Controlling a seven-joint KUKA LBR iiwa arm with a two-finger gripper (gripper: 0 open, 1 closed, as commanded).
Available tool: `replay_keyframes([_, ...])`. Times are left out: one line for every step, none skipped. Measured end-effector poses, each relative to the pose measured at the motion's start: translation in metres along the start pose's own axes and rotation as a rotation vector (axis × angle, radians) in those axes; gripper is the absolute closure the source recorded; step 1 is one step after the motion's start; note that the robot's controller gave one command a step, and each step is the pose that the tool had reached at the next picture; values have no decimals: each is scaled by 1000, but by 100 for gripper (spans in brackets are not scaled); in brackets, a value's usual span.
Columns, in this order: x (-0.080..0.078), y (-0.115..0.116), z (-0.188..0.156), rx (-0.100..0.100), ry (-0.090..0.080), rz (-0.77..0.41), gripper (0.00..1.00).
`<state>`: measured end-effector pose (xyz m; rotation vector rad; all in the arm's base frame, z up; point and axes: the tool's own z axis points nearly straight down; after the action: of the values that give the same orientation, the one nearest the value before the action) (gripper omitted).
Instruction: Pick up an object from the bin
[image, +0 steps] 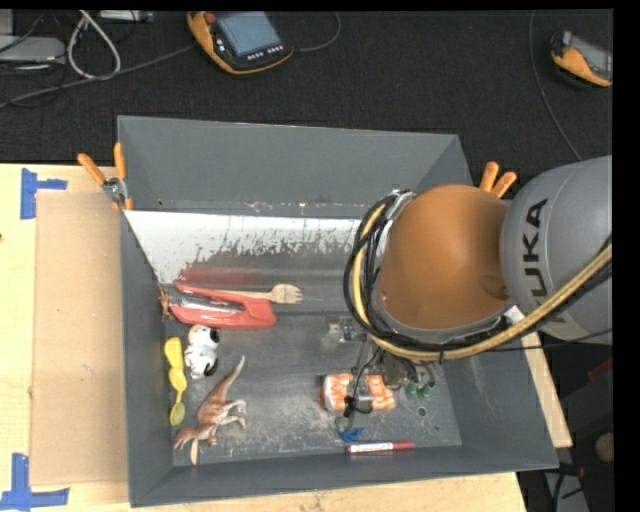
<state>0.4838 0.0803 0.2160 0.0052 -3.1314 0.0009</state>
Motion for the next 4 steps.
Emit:
replay_keyframes([-2, -1, -4, -1, -8, 4, 0])
replay_keyframes([-35, -27, 52, -1, -13, -75, 0])
replay_keyframes([-26, -50, 77, -4, -10, 74, 0])
replay_keyframes([-23, -61, 99, -2, -9, -81, 0])
